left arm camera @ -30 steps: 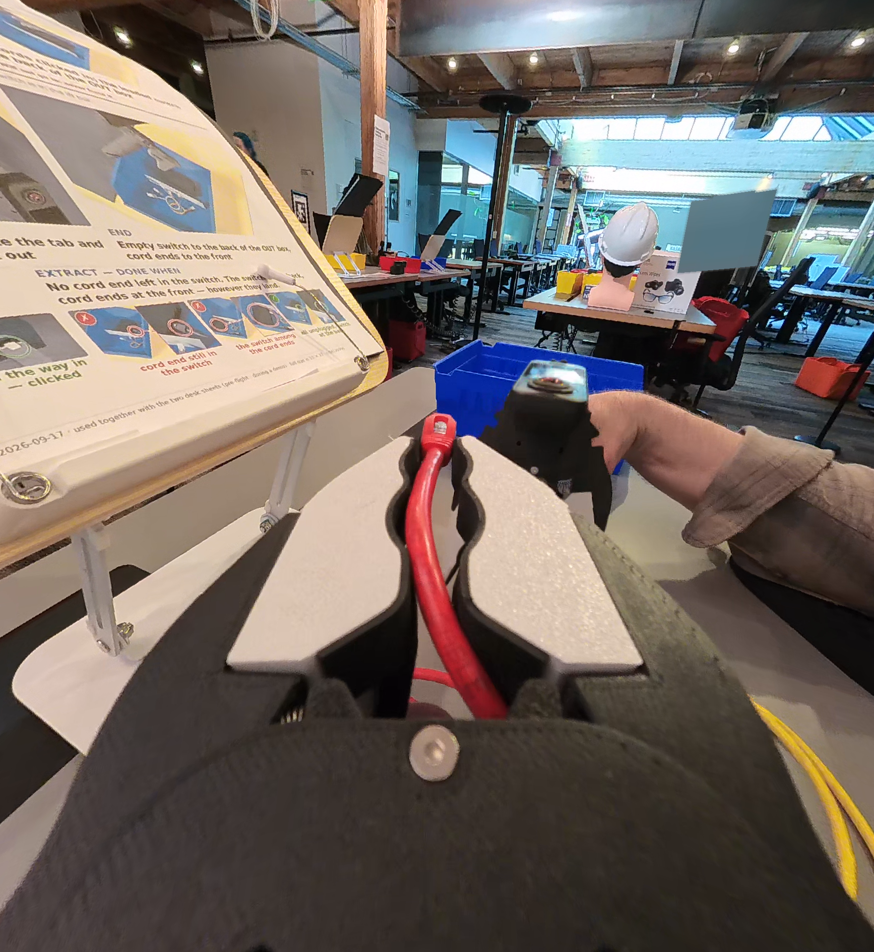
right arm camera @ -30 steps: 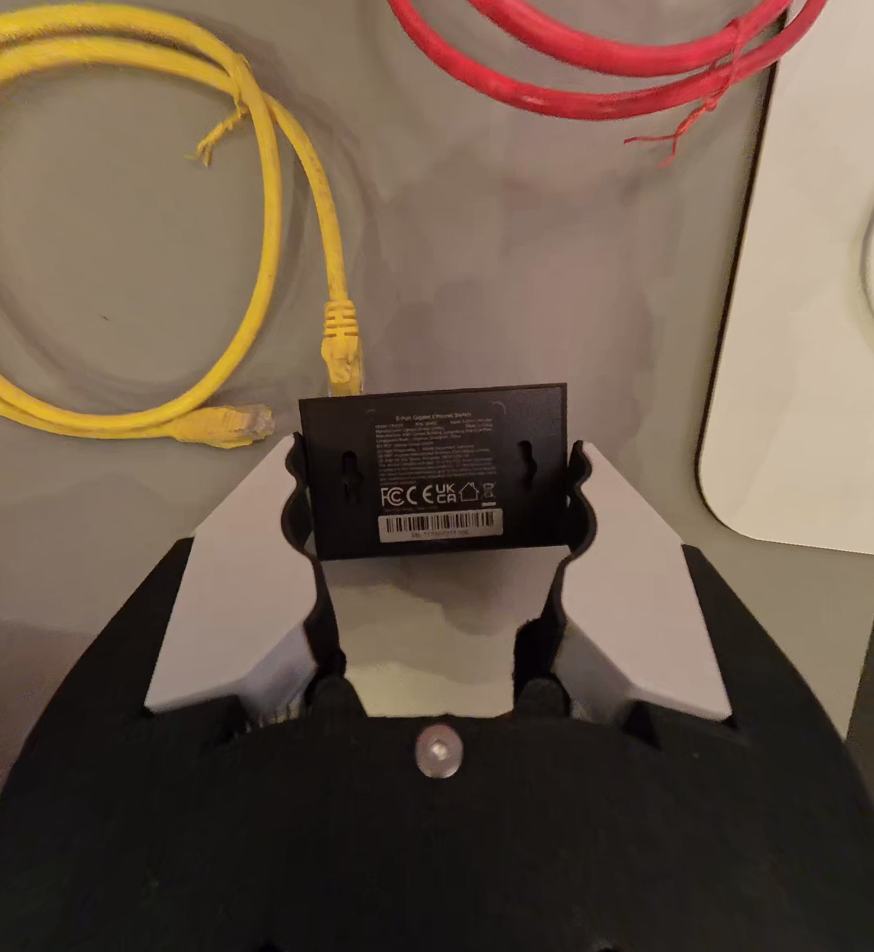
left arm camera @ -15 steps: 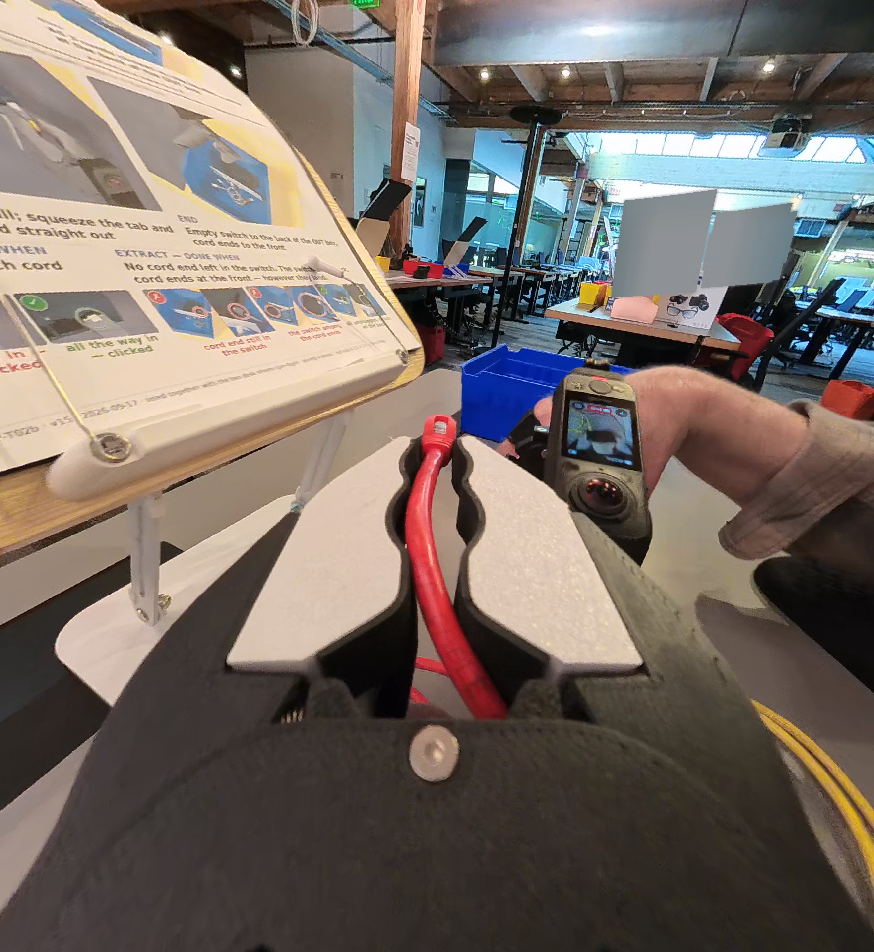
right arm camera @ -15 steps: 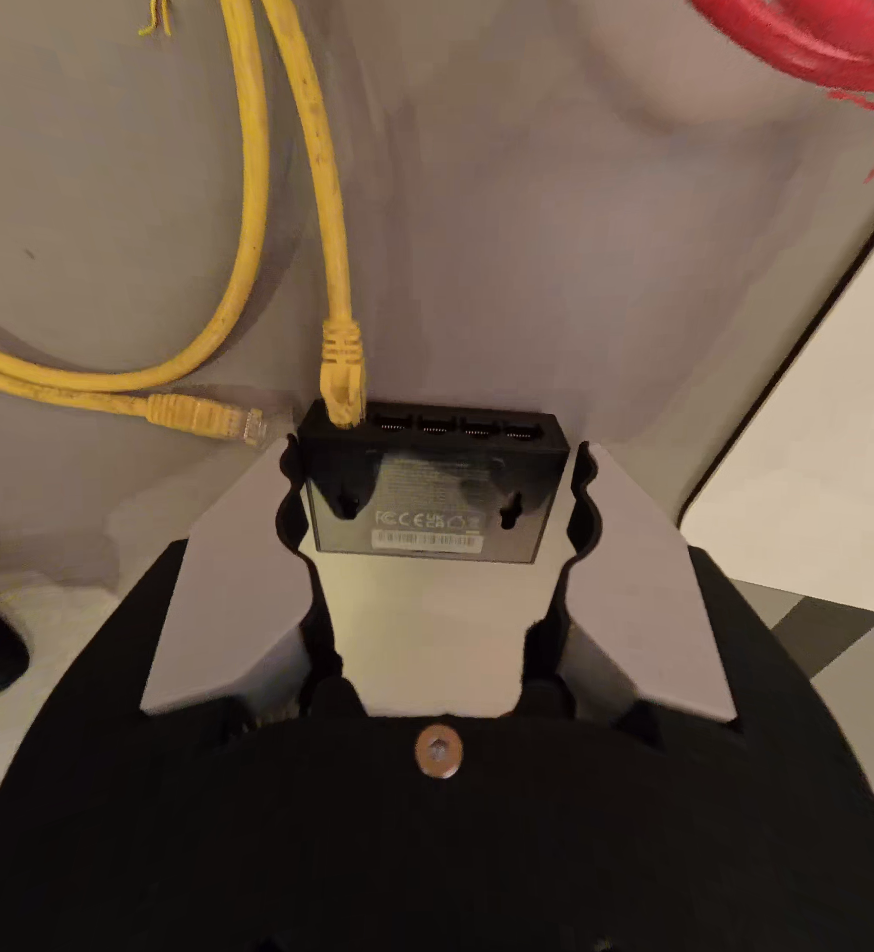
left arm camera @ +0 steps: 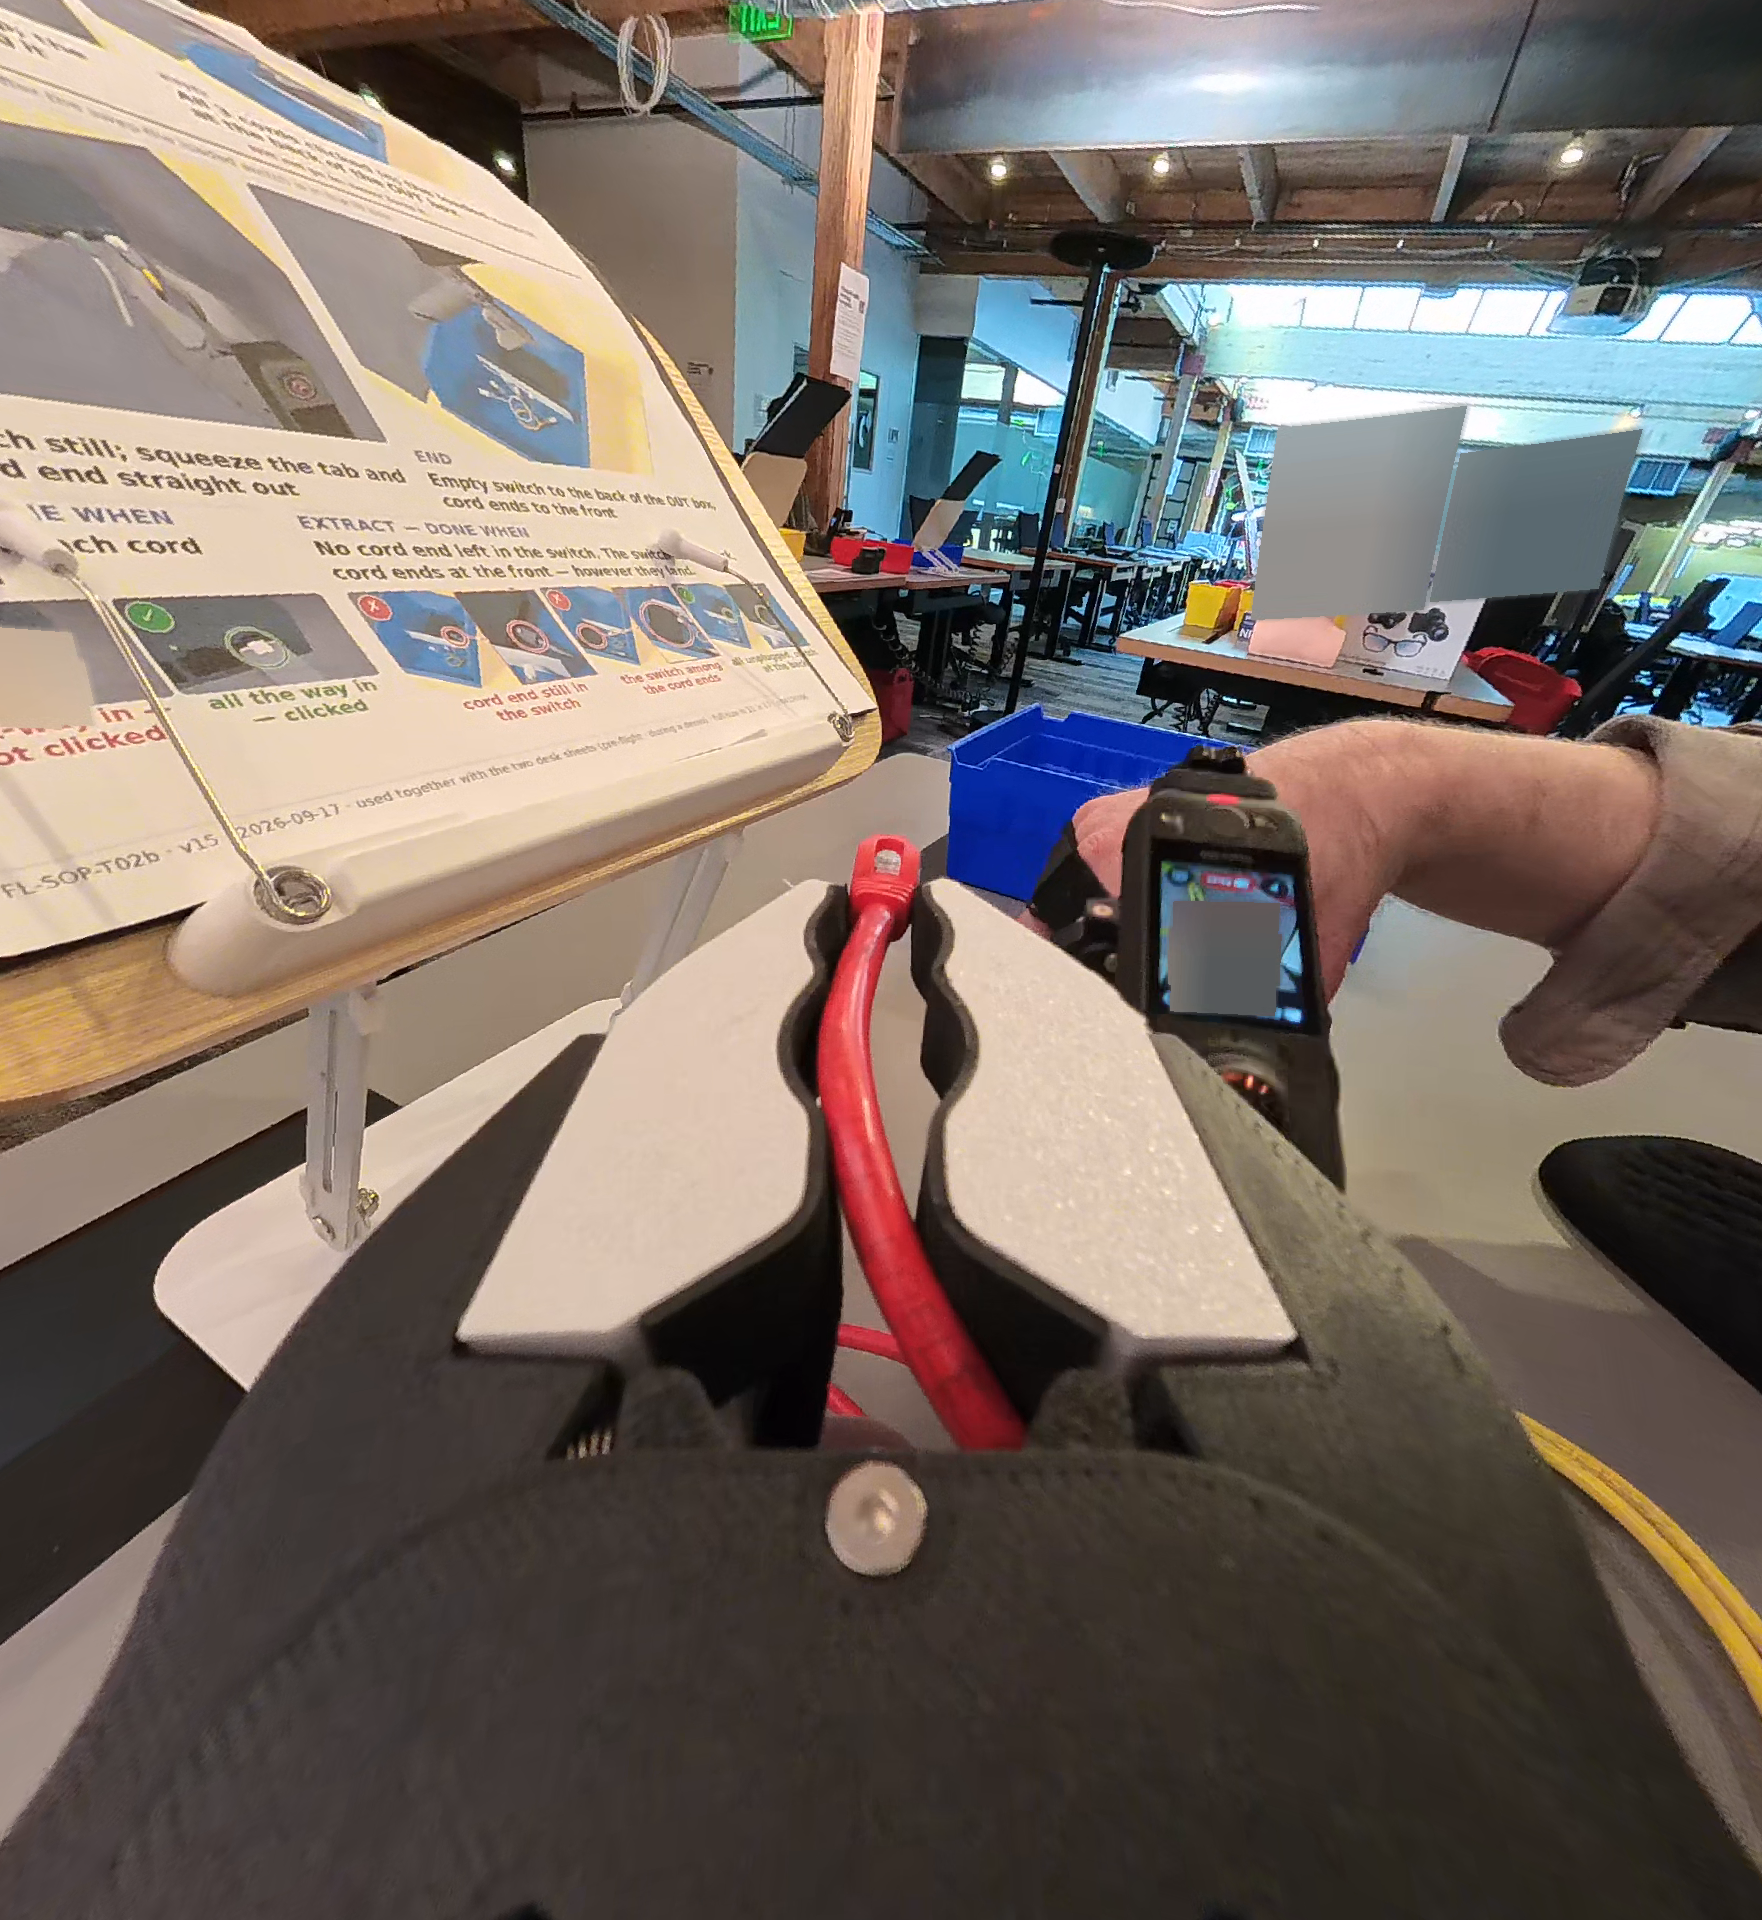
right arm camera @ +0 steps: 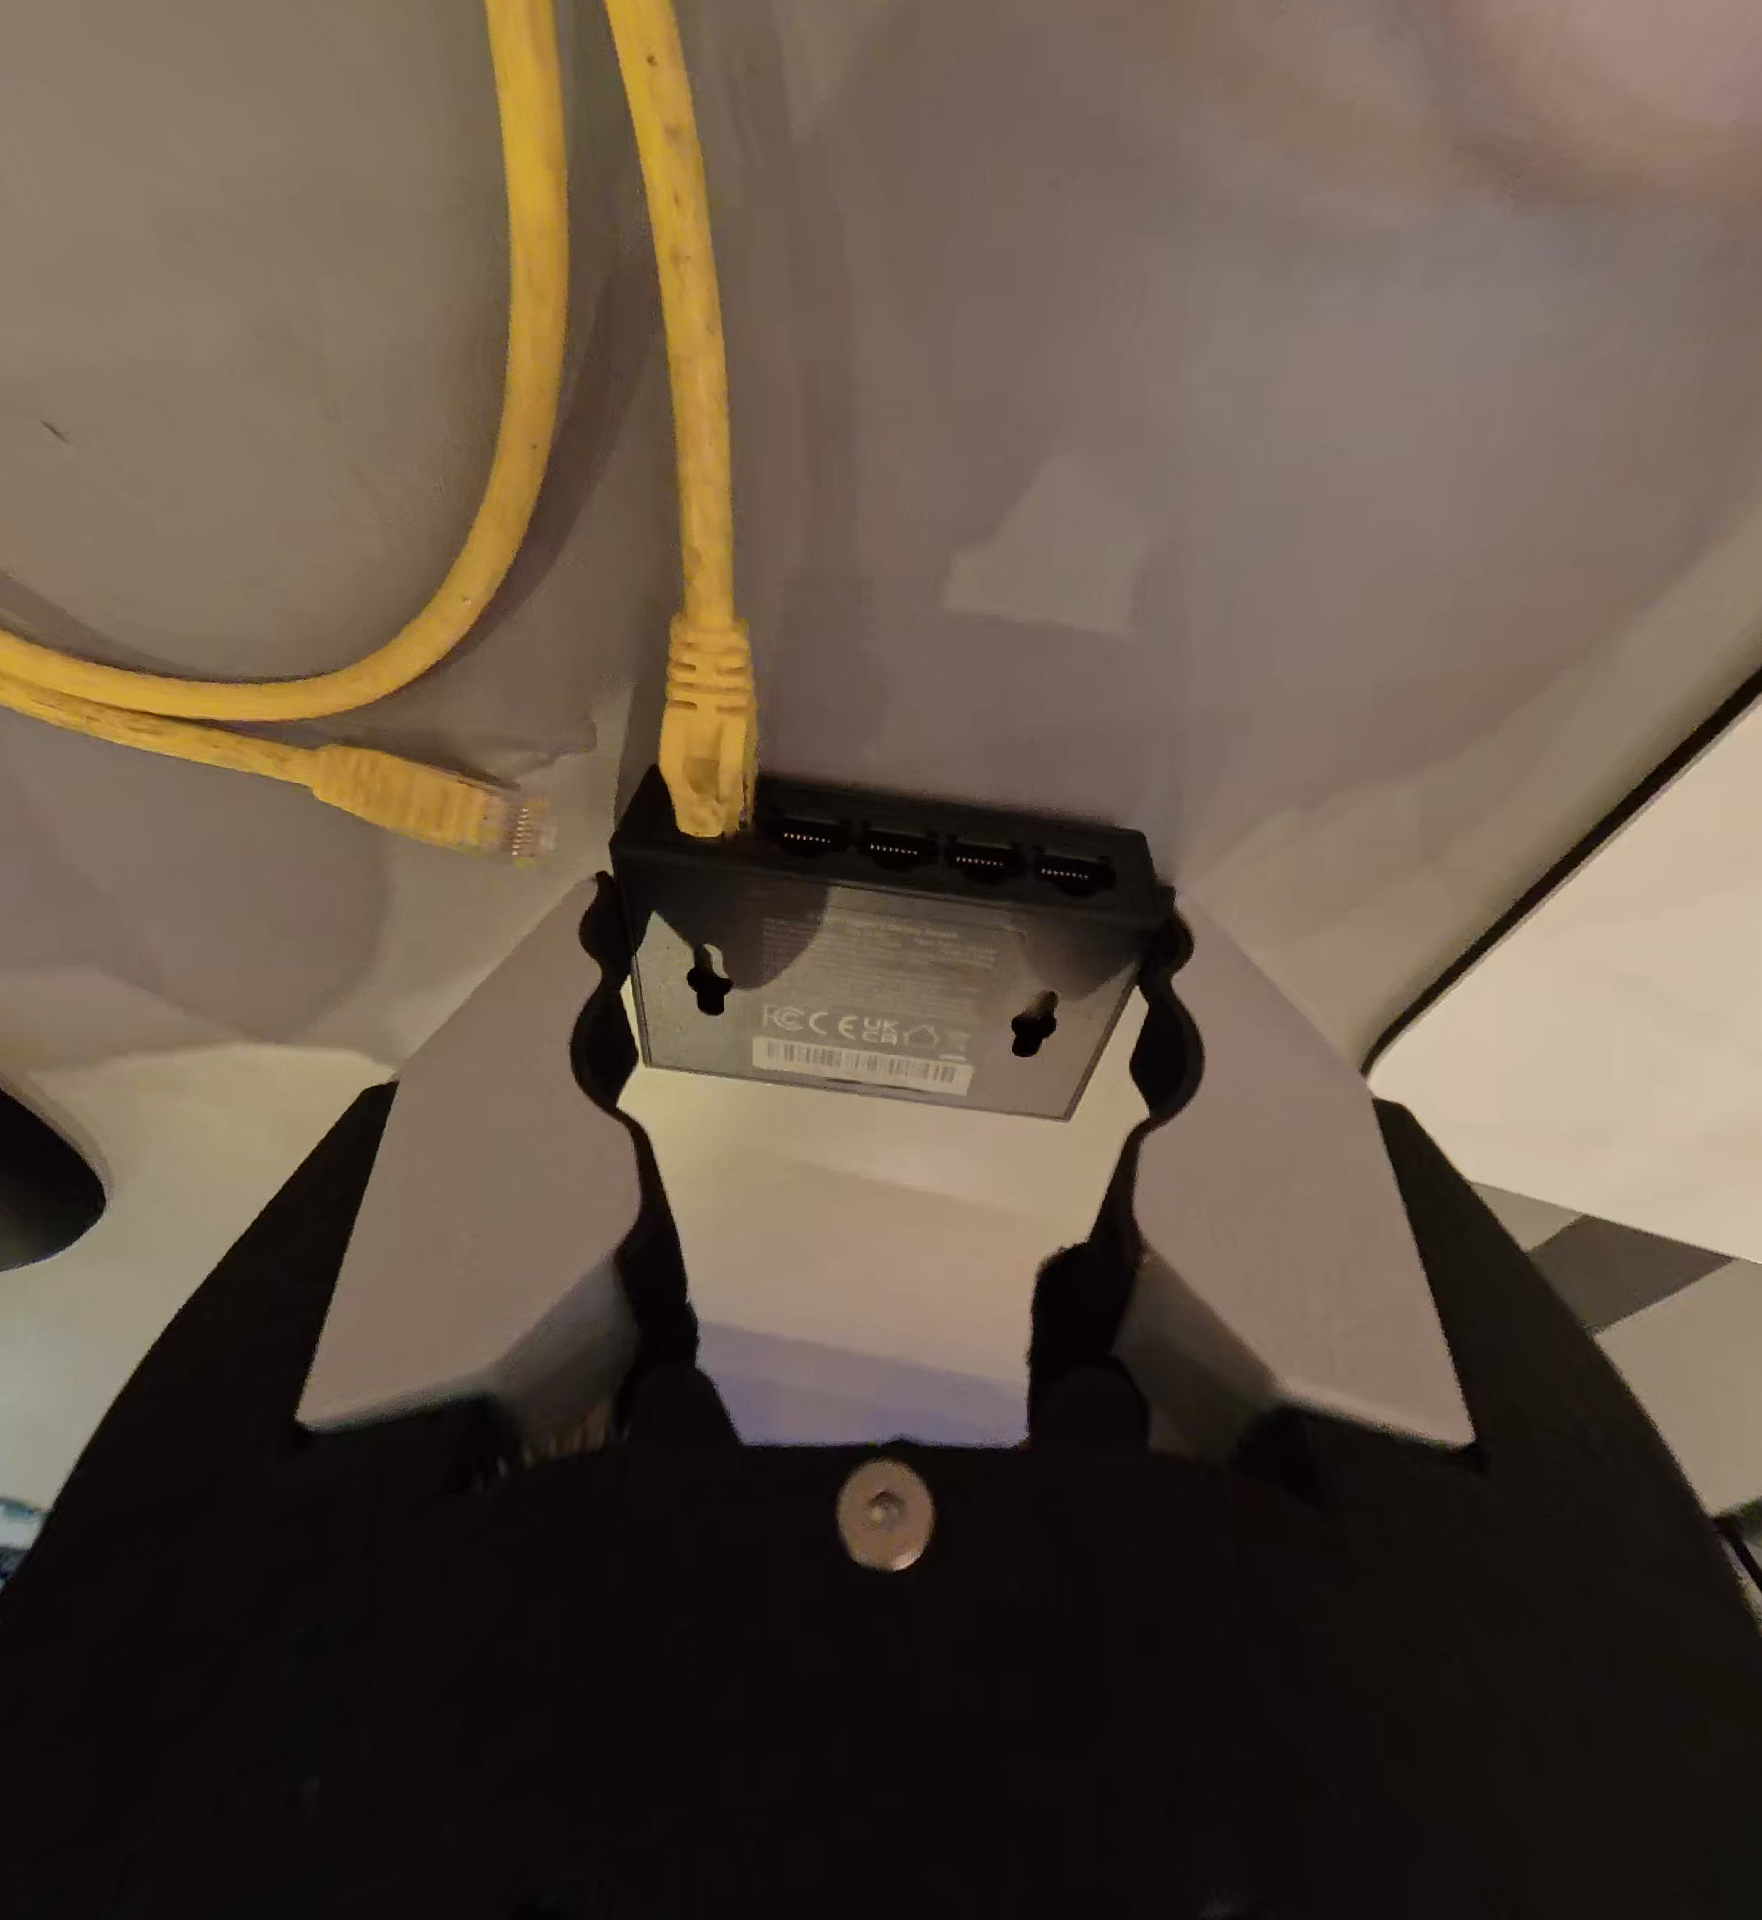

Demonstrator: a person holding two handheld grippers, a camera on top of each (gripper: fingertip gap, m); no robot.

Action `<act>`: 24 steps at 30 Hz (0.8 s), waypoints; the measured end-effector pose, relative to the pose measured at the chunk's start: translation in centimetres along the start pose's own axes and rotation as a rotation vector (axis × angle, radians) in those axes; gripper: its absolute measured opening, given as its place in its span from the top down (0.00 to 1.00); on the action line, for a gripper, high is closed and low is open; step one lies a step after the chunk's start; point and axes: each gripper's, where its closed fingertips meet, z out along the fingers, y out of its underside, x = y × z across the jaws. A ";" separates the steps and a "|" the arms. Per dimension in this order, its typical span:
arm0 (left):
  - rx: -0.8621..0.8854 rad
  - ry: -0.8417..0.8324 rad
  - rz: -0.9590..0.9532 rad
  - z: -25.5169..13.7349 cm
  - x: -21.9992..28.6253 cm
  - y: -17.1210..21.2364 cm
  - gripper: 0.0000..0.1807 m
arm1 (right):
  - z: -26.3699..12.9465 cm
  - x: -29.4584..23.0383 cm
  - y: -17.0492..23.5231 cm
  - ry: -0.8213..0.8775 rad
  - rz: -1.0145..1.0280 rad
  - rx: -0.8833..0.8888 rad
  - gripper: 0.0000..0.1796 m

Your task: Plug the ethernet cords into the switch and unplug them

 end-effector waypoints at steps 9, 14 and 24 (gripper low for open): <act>-0.010 -0.002 -0.009 0.1 -0.2 0.5 0.94 | -2.3 -0.3 0.0 -0.009 0.035 0.178 0.46; -0.032 0.010 -0.005 0.6 0.2 1.1 0.94 | -4.5 -0.6 0.4 0.007 0.039 0.240 0.46; -0.046 0.072 0.000 2.0 2.6 1.9 0.94 | -10.3 -1.6 0.9 -0.019 0.020 0.342 0.46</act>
